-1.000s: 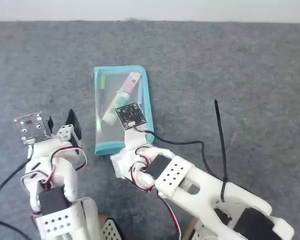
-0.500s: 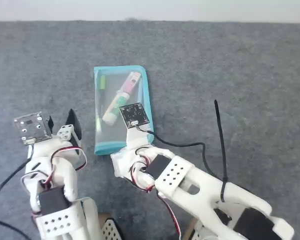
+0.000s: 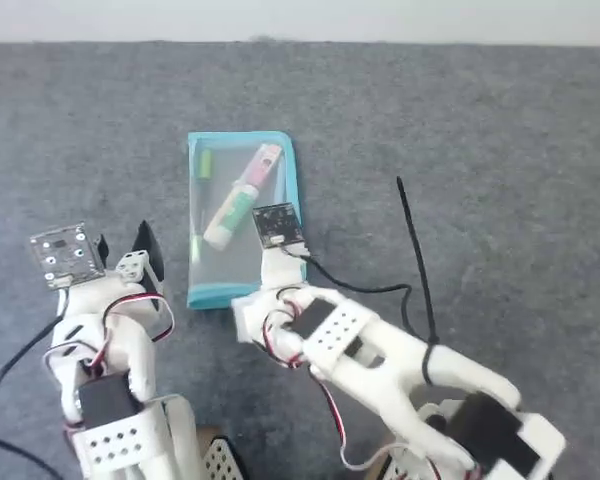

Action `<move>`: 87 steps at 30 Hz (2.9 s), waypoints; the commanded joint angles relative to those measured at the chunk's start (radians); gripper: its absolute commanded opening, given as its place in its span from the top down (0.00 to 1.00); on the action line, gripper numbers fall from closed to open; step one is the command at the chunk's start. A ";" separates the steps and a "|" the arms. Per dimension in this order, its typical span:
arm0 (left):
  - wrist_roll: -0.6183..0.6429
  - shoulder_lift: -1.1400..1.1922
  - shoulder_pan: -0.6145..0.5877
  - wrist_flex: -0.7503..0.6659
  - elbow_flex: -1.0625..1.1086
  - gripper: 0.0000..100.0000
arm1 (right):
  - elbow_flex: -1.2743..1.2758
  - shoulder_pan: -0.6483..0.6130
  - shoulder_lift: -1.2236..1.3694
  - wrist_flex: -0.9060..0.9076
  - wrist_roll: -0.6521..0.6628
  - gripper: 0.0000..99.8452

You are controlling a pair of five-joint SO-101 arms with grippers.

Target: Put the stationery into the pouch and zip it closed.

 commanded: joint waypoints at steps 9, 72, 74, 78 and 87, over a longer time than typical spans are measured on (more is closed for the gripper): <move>0.012 0.006 0.000 -0.037 -0.013 0.81 | -0.094 0.108 0.030 0.059 -0.012 0.80; 0.017 -0.002 0.041 -0.037 0.008 0.81 | -0.278 0.354 0.033 0.496 0.434 0.87; 0.017 -0.003 0.040 -0.037 0.008 0.81 | -0.278 0.354 0.033 0.496 0.434 0.87; 0.017 -0.003 0.040 -0.044 0.008 0.81 | -0.278 0.354 0.033 0.495 0.434 0.87; 0.017 -0.003 0.035 -0.057 0.012 0.81 | -0.276 0.354 0.033 0.498 0.430 0.87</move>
